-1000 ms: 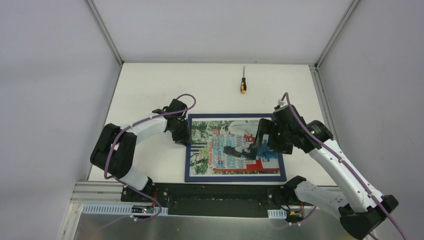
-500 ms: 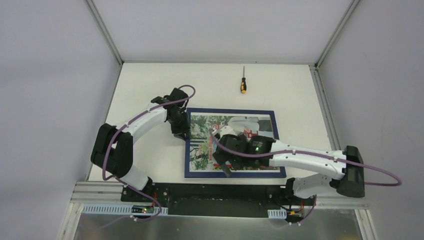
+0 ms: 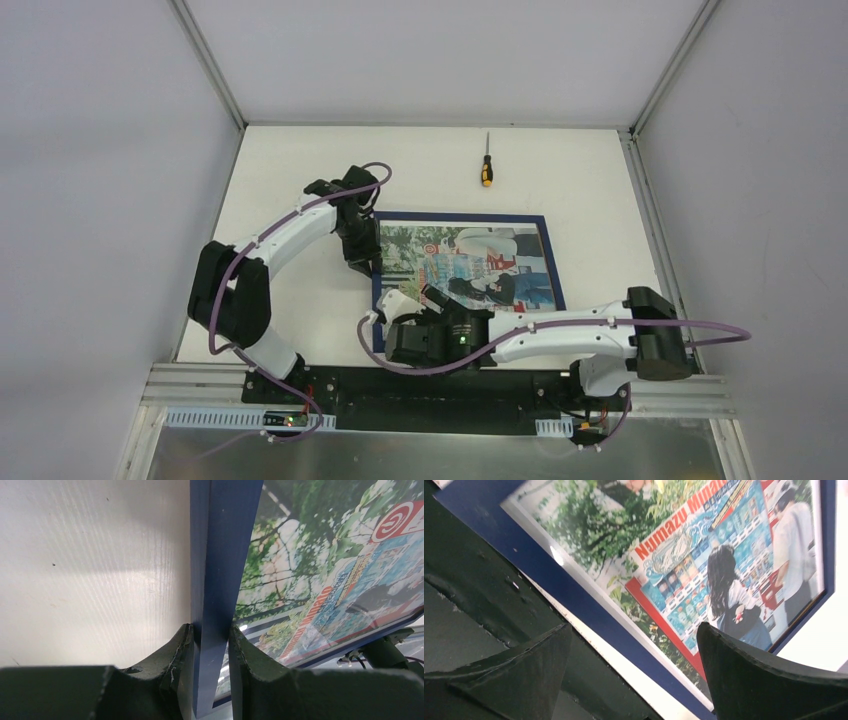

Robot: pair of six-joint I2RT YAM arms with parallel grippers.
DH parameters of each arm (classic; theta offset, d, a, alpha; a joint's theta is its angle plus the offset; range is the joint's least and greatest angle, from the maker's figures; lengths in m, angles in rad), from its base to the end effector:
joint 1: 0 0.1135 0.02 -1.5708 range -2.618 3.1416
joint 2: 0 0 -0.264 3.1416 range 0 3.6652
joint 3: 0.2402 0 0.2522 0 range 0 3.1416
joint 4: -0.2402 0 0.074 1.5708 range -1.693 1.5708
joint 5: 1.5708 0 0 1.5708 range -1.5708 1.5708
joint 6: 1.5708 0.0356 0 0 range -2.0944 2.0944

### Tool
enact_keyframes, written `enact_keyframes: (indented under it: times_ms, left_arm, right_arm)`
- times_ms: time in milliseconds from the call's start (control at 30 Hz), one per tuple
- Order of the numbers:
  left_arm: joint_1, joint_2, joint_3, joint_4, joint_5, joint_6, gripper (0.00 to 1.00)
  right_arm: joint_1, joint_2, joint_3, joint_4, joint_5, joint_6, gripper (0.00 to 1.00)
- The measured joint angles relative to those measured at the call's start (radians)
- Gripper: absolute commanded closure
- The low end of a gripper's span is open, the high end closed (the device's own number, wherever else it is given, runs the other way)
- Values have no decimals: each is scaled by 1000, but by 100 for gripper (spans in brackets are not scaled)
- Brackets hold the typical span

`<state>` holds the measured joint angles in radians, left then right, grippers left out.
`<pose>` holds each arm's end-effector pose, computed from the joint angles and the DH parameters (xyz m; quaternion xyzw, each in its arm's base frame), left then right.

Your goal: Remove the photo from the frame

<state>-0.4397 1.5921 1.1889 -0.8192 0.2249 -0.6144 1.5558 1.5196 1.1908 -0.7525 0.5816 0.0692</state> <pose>0.2786 -0.1398 0.2343 -0.0660 0.9766 -0.1821 0.0933 0.0242 0.3062 0.2633 -0.5778 0.7313 -0.0228 0.3616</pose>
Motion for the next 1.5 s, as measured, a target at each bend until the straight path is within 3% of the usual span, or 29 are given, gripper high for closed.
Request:
enact_keyframes:
  times_ms: [667, 967, 1500]
  left_arm:
    - [0, 23, 38, -86, 10, 7, 100]
    - [2, 24, 53, -114, 29, 13, 100]
    - [16, 56, 100, -140, 60, -12, 100]
  right_arm:
    - [158, 298, 72, 90, 294, -79, 1]
    - [162, 393, 37, 207, 468, -146, 14]
    - [177, 395, -21, 302, 568, -209, 59]
